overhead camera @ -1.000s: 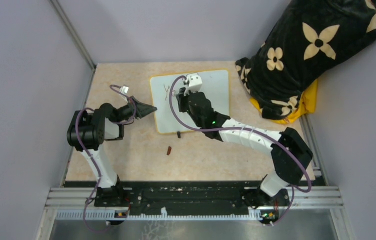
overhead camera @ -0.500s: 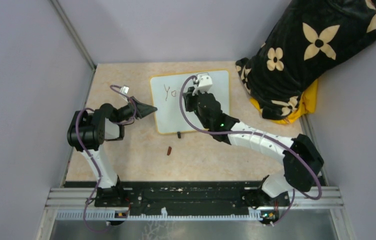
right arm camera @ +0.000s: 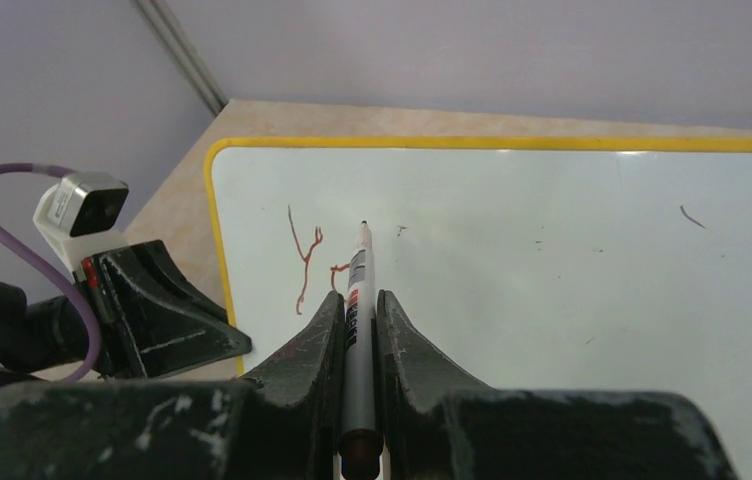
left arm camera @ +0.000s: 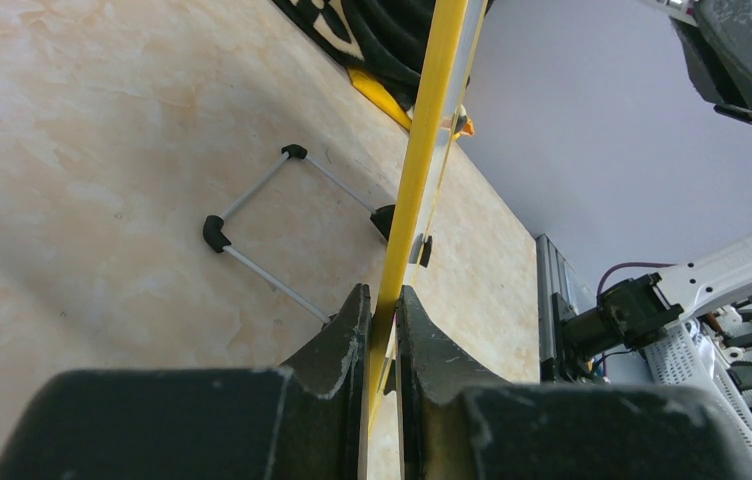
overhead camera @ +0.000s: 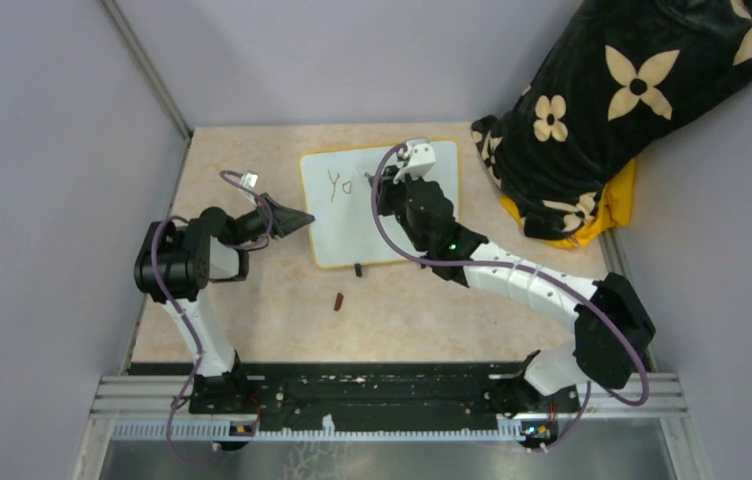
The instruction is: Write a sentence on the whiteboard
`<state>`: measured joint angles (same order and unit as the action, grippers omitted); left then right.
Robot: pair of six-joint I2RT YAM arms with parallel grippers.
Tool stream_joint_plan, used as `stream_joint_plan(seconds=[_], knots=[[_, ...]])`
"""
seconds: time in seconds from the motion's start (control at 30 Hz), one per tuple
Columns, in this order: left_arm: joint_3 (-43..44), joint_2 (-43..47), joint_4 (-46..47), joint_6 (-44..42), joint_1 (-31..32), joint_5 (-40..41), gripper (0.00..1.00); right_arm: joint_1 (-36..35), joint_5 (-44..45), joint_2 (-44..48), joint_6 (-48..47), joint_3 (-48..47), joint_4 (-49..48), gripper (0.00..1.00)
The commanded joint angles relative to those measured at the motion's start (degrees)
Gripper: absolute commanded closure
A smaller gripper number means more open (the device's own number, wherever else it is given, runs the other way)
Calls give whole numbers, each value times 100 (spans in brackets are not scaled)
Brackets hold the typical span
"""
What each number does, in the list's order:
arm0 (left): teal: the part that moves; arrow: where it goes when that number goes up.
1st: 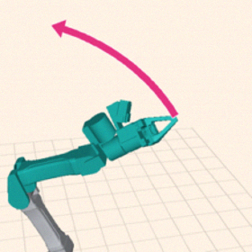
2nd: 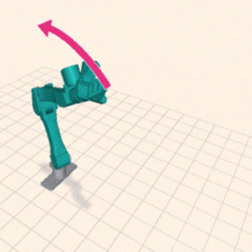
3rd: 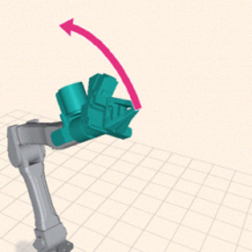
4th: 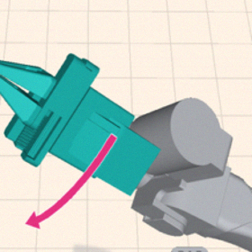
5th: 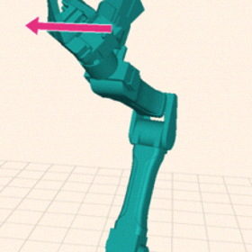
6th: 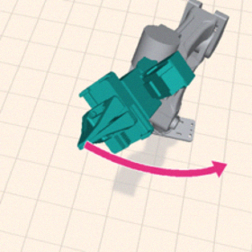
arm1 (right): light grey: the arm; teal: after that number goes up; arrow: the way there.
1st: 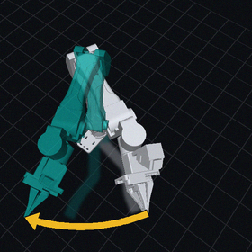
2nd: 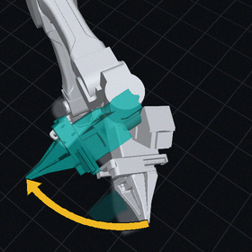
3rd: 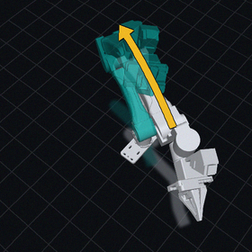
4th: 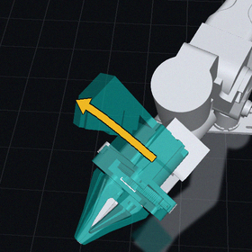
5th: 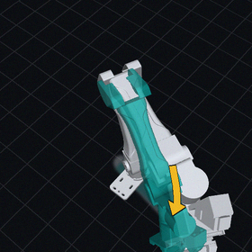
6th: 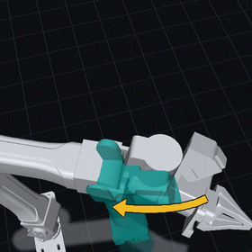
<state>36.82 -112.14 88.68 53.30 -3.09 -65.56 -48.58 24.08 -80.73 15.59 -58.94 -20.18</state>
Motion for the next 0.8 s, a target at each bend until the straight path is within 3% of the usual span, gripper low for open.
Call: stream_joint_plan(seconds=[0.0, 0.77], knots=[[-78, -89, 1396, -4, 37, 43, 100, 15, -313, -168, 110, -262, -162, 100], [-79, -90, 1397, 14, 35, 48, 100, 15, -79, -596, 207, -450, 40, 100]])
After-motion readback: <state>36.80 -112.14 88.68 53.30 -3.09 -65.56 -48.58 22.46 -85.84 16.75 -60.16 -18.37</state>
